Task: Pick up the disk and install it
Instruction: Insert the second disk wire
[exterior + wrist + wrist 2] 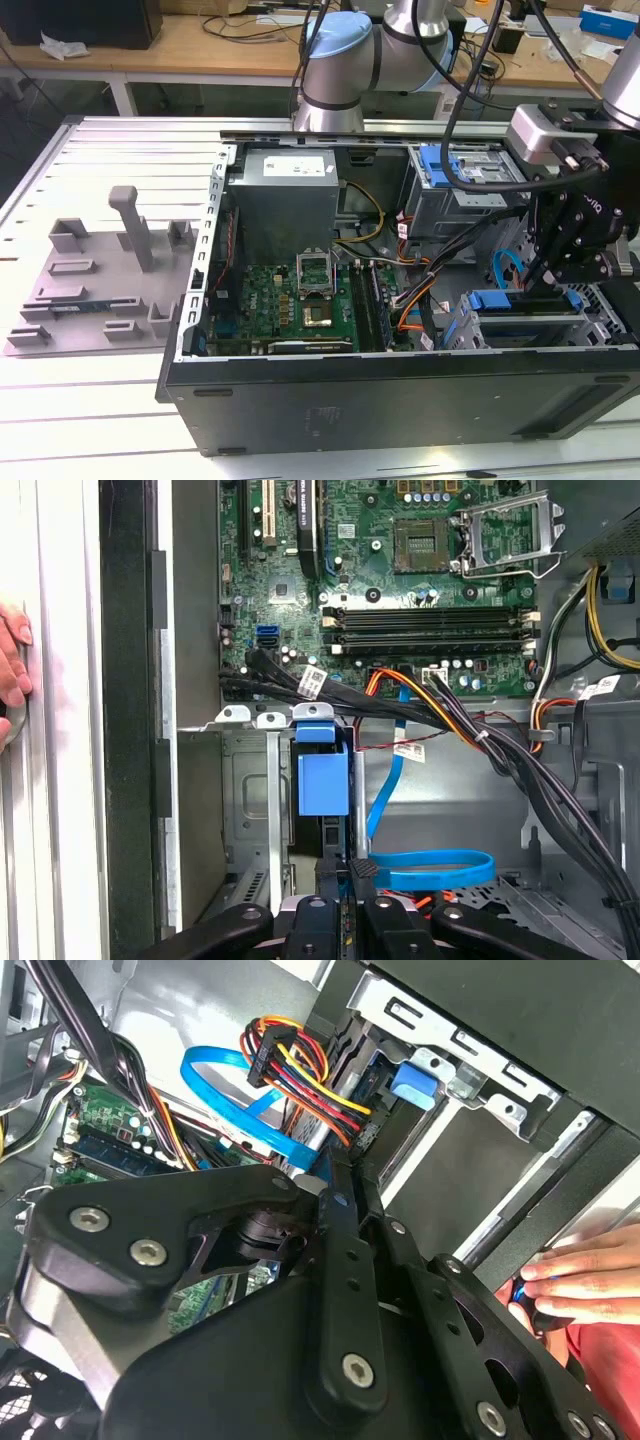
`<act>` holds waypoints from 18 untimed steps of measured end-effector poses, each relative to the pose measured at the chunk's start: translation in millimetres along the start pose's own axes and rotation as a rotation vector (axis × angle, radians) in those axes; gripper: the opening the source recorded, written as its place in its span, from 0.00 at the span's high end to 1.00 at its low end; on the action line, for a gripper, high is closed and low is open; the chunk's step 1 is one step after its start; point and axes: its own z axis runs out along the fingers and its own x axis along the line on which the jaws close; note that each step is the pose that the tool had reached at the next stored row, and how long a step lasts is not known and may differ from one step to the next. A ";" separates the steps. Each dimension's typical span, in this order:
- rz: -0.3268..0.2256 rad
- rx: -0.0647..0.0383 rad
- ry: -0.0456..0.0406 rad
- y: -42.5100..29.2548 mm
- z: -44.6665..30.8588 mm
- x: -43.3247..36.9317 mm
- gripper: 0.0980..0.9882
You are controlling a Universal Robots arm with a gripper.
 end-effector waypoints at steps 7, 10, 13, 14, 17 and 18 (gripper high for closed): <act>-0.004 0.000 0.0001 0.0 0.9 0.8 0.93; -0.010 0.000 0.0001 0.0 1.0 0.7 0.93; -0.011 0.001 0.0000 0.0 0.9 0.6 0.93; -0.011 0.001 -0.0001 0.0 0.7 0.6 0.93; -0.011 0.001 0.0002 0.1 -5.8 1.0 0.93; -0.010 0.001 -0.0002 0.1 -5.9 1.0 0.93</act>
